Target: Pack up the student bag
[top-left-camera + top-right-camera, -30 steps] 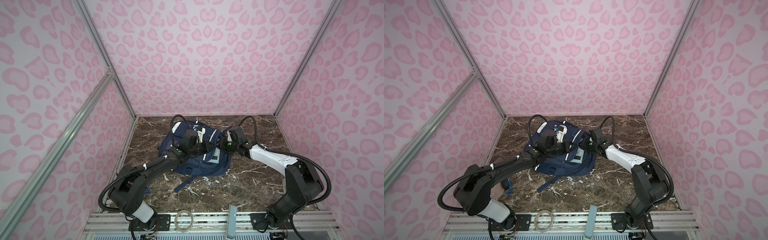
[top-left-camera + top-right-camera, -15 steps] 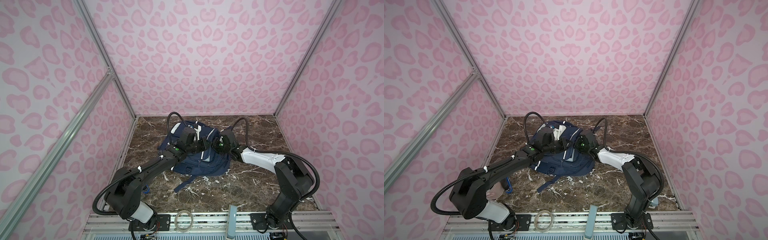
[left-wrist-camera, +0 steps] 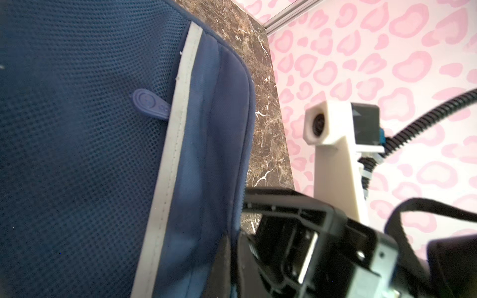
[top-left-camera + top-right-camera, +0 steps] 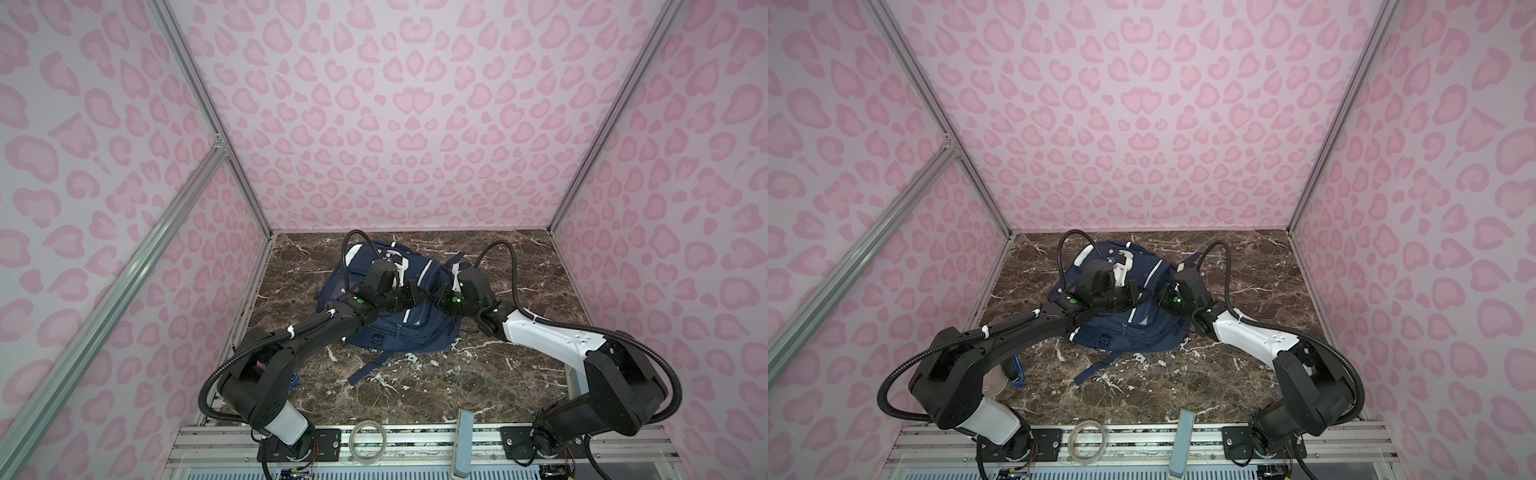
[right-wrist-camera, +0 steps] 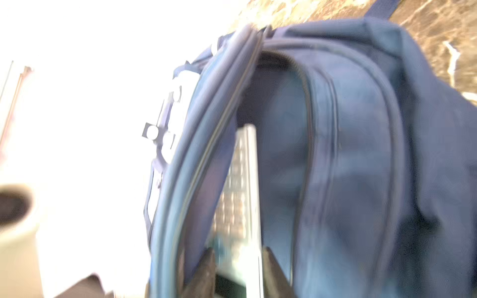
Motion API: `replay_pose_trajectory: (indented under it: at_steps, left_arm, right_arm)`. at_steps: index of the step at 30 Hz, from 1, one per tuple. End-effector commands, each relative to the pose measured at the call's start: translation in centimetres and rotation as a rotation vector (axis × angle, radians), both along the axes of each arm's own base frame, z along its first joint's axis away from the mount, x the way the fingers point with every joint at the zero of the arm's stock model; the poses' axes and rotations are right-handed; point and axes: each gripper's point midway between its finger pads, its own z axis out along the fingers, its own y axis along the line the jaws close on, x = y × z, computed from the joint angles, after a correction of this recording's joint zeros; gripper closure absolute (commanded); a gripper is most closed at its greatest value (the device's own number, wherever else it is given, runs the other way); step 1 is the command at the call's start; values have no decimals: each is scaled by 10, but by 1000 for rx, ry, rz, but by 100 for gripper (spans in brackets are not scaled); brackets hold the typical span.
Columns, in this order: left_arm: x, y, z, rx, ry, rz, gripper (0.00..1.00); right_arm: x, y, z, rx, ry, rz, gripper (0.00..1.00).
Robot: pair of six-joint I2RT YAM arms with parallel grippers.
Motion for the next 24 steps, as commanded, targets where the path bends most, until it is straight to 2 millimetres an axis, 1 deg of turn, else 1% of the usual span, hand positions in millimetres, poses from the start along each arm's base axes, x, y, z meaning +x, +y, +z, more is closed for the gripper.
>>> replay_pose_trajectory:
  at_steps: [1, 2, 3, 4, 5, 6, 8, 10, 12, 14, 15, 18, 20, 24]
  left_arm:
    - [3, 3, 7, 17, -52, 14, 60]
    - [2, 7, 8, 30, -60, 23, 47]
    - [2, 13, 12, 42, -73, 39, 34]
    - [-1, 18, 16, 54, -82, 52, 27]
    - [-2, 24, 18, 63, -89, 66, 22]
    - [-5, 32, 21, 73, -97, 83, 20]
    - [-11, 46, 25, 84, -106, 110, 17]
    - [-19, 63, 24, 110, -115, 149, 16]
    - [-26, 80, 13, 137, -107, 196, 17]
    - [-31, 93, 1, 138, -94, 243, 20]
    - [-33, 101, -9, 149, -83, 269, 22]
    - [-34, 117, -26, 191, -83, 335, 26]
    - [-32, 121, -28, 201, -89, 354, 31]
    - [-22, 120, -28, 226, -118, 366, 46]
  right_arm:
    - [-30, -18, -23, -139, 28, 55, 71]
    - [-37, -21, -23, -177, 15, 62, 69]
    - [-46, -22, -23, -227, 1, 78, 61]
    - [-55, -23, -25, -281, -15, 98, 48]
    - [-62, -23, -26, -332, -31, 113, 38]
    - [-70, -22, -28, -387, -45, 127, 31]
    - [-84, -16, -29, -460, -81, 159, 26]
    - [-97, 2, -31, -469, -121, 211, 26]
    - [-102, 17, -34, -448, -133, 234, 29]
    - [-102, 35, -35, -422, -149, 247, 33]
    - [-101, 45, -33, -416, -167, 252, 37]
    - [-97, 66, -31, -453, -209, 261, 45]
    - [-96, 75, -36, -477, -203, 270, 49]
    - [-95, 92, -46, -494, -189, 279, 54]
